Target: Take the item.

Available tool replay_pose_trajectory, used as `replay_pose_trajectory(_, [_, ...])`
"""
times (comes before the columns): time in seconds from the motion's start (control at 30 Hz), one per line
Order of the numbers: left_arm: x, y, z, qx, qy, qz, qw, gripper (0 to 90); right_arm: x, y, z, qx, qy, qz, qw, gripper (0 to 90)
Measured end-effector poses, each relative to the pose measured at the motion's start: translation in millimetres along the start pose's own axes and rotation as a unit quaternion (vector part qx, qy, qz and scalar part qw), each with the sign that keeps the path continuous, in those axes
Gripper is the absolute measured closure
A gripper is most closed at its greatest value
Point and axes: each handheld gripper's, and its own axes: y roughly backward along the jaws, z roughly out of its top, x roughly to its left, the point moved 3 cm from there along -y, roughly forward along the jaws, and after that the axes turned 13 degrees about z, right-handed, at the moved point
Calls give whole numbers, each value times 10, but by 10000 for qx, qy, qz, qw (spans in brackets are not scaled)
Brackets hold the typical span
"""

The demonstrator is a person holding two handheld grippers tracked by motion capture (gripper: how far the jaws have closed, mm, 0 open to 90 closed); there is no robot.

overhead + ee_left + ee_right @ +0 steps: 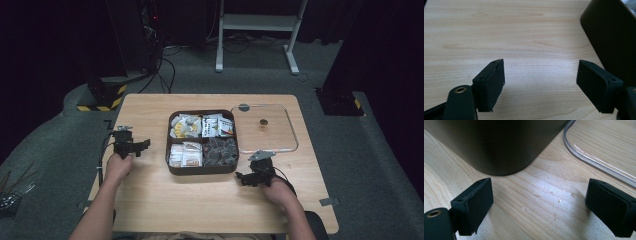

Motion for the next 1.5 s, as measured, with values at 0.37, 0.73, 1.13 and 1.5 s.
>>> replay_pose_trajectory(0.37, [-110,93,93,130,-555,-152,9983,189,-2,-1,1,4,17,-1,10000,78])
replay_pose_trajectory(0.73, [-274,257,187,-84,-755,-948,9926,180,-2,0,0,-3,7,1,10000,79])
replay_pose_trajectory(1.13, [-370,372,324,-338,-955,-1317,9861,348,-3,0,-1,-3,11,-6,10000,79])
replay_pose_trajectory(1.5, [-690,452,426,-386,-1320,-1847,9731,390,-3,10,-9,-14,-32,-43,10000,79])
